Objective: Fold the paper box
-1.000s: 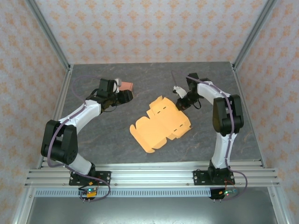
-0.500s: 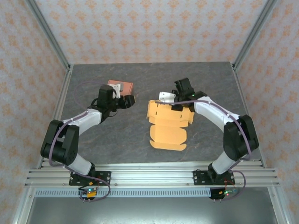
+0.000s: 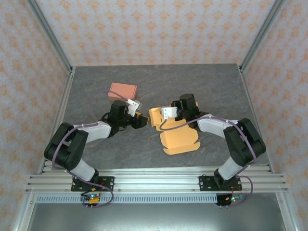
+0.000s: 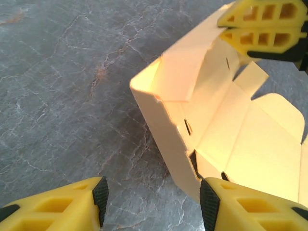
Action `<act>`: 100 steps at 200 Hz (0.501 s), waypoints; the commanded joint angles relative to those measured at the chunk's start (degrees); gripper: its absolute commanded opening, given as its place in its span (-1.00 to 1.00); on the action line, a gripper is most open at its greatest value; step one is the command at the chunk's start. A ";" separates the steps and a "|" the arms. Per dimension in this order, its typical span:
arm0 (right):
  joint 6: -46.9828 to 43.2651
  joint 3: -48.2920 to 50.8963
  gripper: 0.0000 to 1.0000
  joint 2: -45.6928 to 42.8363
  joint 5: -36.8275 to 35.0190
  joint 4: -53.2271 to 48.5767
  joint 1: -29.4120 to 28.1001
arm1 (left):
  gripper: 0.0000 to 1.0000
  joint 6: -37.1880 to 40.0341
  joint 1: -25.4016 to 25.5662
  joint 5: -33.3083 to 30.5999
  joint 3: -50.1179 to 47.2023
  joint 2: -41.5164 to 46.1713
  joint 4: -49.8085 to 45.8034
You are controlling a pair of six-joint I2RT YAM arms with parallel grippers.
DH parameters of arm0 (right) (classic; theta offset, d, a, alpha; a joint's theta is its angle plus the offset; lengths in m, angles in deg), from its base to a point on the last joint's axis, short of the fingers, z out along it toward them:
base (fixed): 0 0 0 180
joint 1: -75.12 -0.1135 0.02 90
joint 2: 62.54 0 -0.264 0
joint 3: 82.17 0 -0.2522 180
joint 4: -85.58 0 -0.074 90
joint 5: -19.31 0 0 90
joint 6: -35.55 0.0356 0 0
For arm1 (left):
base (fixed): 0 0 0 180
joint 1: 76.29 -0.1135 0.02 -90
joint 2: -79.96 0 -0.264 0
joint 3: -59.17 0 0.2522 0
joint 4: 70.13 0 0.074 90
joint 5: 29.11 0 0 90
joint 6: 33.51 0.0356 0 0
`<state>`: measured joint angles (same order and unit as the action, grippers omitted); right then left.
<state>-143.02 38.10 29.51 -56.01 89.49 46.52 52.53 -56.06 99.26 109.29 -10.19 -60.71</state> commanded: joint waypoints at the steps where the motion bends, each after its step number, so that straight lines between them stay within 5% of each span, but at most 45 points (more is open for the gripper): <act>1: 1.43 1.47 -1.00 -2.32 2.29 11.16 -0.38 | 0.12 1.75 -0.34 1.09 -2.67 -2.68 9.08; 100: -1.27 10.96 -1.00 -4.27 -2.98 20.81 -5.87 | 0.07 5.56 0.13 1.22 -0.65 -8.36 18.13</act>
<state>-143.48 47.12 25.21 -56.71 105.45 42.87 56.61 -56.13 99.15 106.69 -17.62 -48.01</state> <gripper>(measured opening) 0.044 0.540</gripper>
